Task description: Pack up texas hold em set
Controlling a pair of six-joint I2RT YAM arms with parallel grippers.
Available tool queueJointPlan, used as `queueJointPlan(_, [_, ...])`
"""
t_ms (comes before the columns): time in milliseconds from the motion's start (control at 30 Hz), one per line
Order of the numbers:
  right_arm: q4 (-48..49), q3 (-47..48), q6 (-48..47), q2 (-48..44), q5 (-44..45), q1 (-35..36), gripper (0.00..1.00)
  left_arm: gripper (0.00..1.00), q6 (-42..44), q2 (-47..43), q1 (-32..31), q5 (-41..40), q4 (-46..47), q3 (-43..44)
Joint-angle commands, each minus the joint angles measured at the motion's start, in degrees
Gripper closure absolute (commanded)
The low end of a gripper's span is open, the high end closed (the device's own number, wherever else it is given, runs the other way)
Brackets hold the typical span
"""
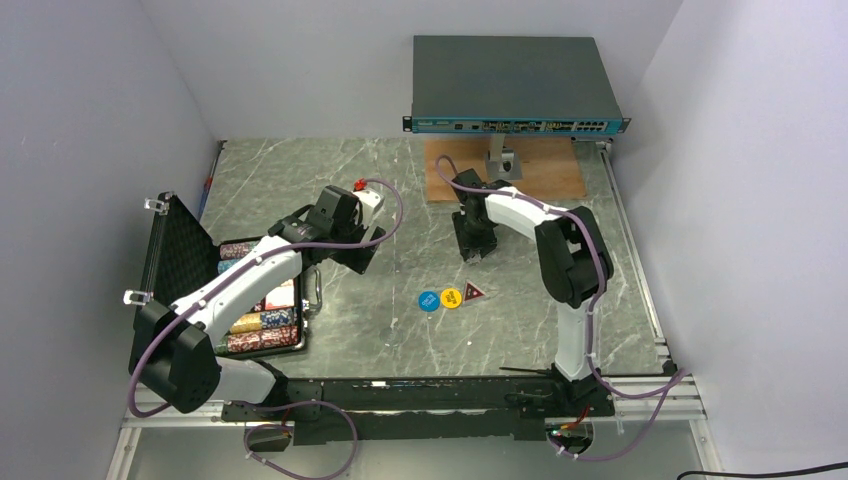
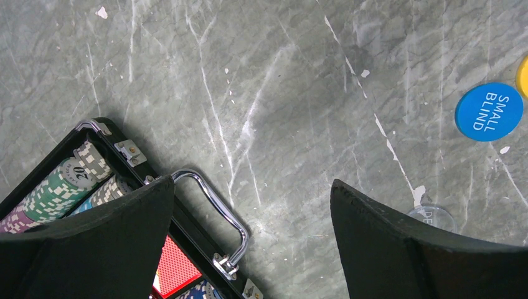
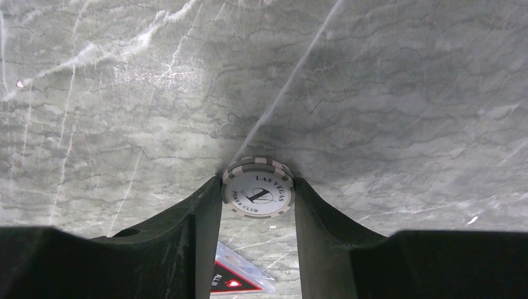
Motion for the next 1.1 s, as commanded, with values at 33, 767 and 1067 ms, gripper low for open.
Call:
queueJointPlan(33, [4.50, -2.35, -0.46, -2.00, 4.54, 0.33, 1.00, 0.04, -0.02, 0.31, -0.33, 0.55, 0.85, 2.29])
queueJointPlan(767, [11.71, -10.12, -5.21, -18.78, -3.17, 4.47, 1.00, 0.05, -10.29, -1.80, 3.43, 23.02, 4.86, 2.07])
queueJointPlan(1067, [19.90, -15.41, -7.90, -27.61, -10.45, 16.35, 1.00, 0.12, -47.92, -6.09, 15.04, 51.21, 42.78, -20.35])
